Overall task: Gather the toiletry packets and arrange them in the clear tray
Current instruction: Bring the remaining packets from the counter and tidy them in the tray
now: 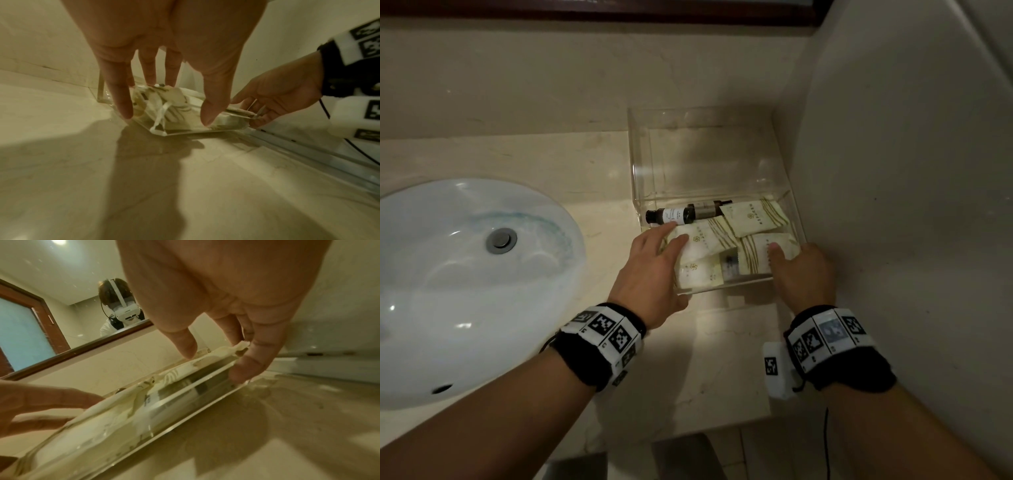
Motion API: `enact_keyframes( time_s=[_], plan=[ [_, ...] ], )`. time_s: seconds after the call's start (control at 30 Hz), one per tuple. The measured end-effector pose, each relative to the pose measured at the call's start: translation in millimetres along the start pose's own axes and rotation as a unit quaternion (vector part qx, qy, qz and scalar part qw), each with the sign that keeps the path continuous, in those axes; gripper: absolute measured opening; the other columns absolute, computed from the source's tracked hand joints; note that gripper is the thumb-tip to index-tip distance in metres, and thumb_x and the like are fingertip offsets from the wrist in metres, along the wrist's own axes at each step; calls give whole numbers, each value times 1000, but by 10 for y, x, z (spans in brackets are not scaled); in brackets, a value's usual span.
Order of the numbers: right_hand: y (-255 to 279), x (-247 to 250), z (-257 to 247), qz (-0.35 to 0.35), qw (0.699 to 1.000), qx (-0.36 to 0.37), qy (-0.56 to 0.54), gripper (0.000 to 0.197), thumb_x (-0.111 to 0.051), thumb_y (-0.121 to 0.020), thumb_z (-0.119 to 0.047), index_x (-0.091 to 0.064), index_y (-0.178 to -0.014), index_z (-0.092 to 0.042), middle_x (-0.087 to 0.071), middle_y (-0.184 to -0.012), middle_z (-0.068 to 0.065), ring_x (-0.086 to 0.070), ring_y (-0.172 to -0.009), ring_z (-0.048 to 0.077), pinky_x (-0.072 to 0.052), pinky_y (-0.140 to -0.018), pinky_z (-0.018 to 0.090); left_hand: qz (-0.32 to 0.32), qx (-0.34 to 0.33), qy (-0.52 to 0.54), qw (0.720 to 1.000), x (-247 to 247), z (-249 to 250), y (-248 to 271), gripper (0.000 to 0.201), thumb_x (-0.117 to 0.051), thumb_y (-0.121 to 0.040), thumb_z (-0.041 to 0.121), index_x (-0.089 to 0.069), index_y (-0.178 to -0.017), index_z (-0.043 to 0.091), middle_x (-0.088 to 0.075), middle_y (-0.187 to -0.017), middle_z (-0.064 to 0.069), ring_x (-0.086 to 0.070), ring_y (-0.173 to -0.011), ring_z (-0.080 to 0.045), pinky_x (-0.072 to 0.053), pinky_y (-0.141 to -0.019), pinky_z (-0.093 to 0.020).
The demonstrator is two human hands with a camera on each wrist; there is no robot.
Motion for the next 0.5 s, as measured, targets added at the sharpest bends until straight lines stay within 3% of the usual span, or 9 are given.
enact_keyframes(
  time_s=[0.3,0.5],
  plan=[
    [-38,-37,14,14,1000,9,-12,52,-57,-92,-49,-62,-109,0,-67,-110,18,-63,-101,36,-46,-76,34,-4,14,28,1000,-42,-58,18,107,-91,-63,34,-35,-152,16,-25,-162,-5,-20,-149,-25,-17,-116,-27],
    [-63,-11,31,19,999,21,18,44,-50,-98,-38,-63,-111,2,-66,-110,21,-62,-103,38,-45,-78,34,9,1,34,999,-48,-80,31,99,-87,-69,37,-37,-152,17,-27,-163,-1,-19,-151,-19,-13,-113,-23]
  ],
)
Point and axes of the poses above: each hand's wrist, its own y-axis away from the middle knuckle, its own x-axis out of the back of the hand, z = x × y, the point moved 8 cm from there along -y, towards the middle knuckle
